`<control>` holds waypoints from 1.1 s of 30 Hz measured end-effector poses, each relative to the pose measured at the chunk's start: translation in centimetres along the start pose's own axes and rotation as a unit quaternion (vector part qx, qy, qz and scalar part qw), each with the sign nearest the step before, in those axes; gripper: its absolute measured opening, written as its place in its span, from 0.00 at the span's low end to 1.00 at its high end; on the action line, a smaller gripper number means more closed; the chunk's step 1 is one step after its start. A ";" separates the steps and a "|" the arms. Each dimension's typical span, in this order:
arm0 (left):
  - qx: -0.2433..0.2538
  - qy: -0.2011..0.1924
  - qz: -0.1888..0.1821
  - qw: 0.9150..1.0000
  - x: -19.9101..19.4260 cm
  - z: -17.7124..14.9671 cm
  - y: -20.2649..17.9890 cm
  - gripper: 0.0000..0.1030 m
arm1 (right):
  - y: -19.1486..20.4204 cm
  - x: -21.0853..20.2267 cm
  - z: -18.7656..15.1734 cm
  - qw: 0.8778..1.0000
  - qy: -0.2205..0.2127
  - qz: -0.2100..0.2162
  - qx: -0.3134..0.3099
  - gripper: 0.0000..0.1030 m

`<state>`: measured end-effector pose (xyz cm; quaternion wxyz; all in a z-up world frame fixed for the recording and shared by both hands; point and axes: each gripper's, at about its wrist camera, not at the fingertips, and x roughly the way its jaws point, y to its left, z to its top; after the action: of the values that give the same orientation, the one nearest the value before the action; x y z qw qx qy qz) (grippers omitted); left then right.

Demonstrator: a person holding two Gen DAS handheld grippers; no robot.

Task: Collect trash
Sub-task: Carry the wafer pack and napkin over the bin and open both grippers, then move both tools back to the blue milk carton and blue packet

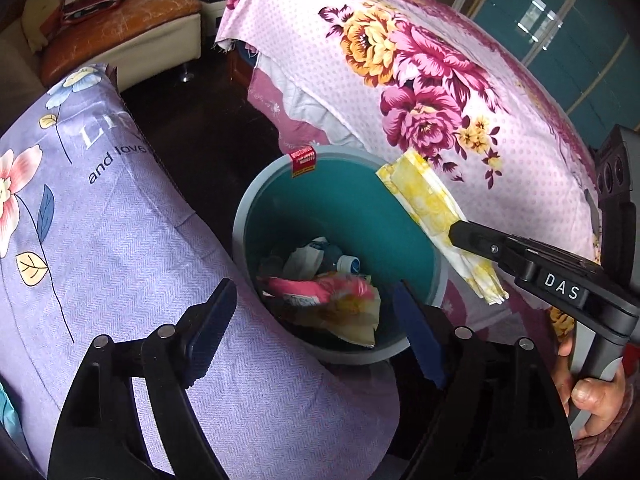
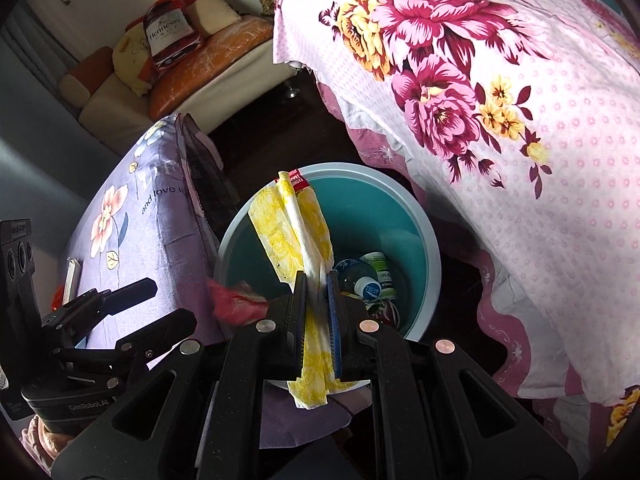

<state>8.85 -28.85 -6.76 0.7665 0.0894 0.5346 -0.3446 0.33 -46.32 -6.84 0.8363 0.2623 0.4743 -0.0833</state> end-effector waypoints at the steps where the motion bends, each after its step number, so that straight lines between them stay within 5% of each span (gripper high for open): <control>1: -0.004 0.003 0.000 1.000 0.0 -0.1 0.4 0.79 | 0.1 0.2 0.0 1.000 0.002 0.000 0.000 0.09; 17: -0.037 0.000 0.021 0.999 -1.9 -2.9 4.6 0.89 | 3.0 1.3 0.1 1.000 0.019 -0.011 -0.017 0.14; 21: -0.043 -0.005 0.022 0.999 -2.6 -3.6 5.1 0.90 | 4.1 1.1 -0.1 0.999 0.019 -0.027 -0.027 0.44; 30: -0.051 -0.021 0.024 0.998 -4.8 -5.0 5.9 0.90 | 7.1 0.1 -0.4 0.998 0.019 -0.037 -0.053 0.73; 33: -0.059 -0.023 0.020 0.998 -5.5 -5.6 6.6 0.91 | 8.2 0.2 -0.6 0.998 0.029 -0.028 -0.055 0.73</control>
<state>7.66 -18.72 -5.72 0.7892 0.0472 0.5343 -0.2991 3.14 -39.02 -4.30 0.8328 0.2051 0.5090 -0.0734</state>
